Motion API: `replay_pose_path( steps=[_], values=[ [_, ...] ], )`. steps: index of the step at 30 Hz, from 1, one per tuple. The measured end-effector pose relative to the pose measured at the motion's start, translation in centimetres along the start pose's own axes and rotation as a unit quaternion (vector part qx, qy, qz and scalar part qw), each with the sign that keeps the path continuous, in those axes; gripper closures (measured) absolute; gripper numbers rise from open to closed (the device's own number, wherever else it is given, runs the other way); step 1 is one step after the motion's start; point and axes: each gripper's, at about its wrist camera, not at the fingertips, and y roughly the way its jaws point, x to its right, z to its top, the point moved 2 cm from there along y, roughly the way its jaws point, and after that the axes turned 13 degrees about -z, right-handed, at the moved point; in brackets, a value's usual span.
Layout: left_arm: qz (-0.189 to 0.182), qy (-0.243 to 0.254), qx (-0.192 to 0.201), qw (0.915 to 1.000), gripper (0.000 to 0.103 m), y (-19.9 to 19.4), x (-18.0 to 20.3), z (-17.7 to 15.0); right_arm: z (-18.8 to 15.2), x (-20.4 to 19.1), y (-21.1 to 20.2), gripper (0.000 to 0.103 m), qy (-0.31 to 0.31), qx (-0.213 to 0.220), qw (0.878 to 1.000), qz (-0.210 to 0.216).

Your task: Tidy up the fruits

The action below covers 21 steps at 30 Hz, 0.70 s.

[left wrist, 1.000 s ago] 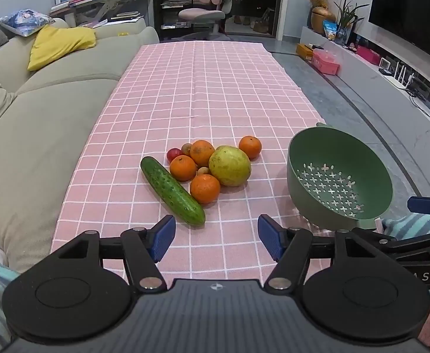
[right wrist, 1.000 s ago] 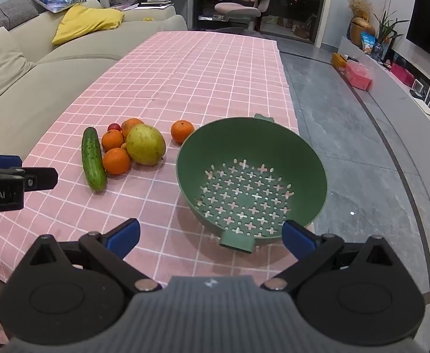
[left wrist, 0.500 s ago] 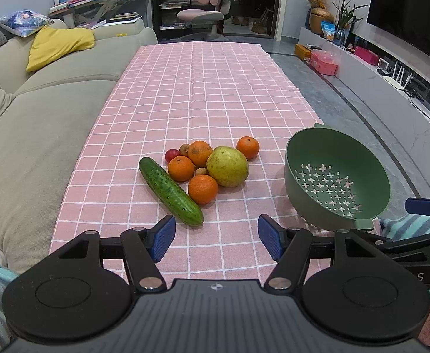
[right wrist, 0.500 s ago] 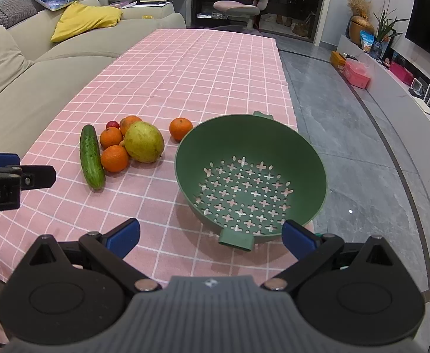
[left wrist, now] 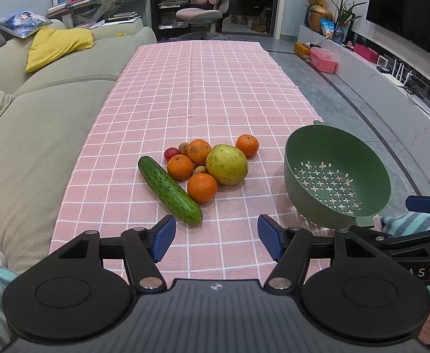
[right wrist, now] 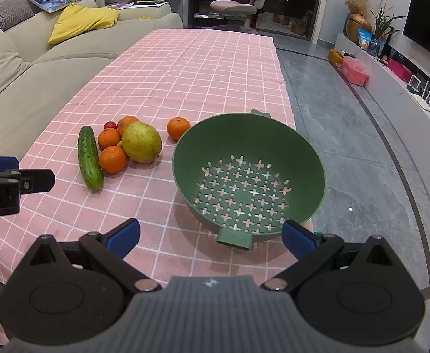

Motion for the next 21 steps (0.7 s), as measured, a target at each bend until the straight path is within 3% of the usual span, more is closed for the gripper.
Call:
replay_pose_path(
  steps=[21],
  values=[
    [-0.001, 0.004, -0.007, 1.0, 0.027, 0.04, 0.2, -0.1, -0.08, 0.09, 0.39, 0.004, 0.005, -0.01, 1.0, 0.001]
  ],
)
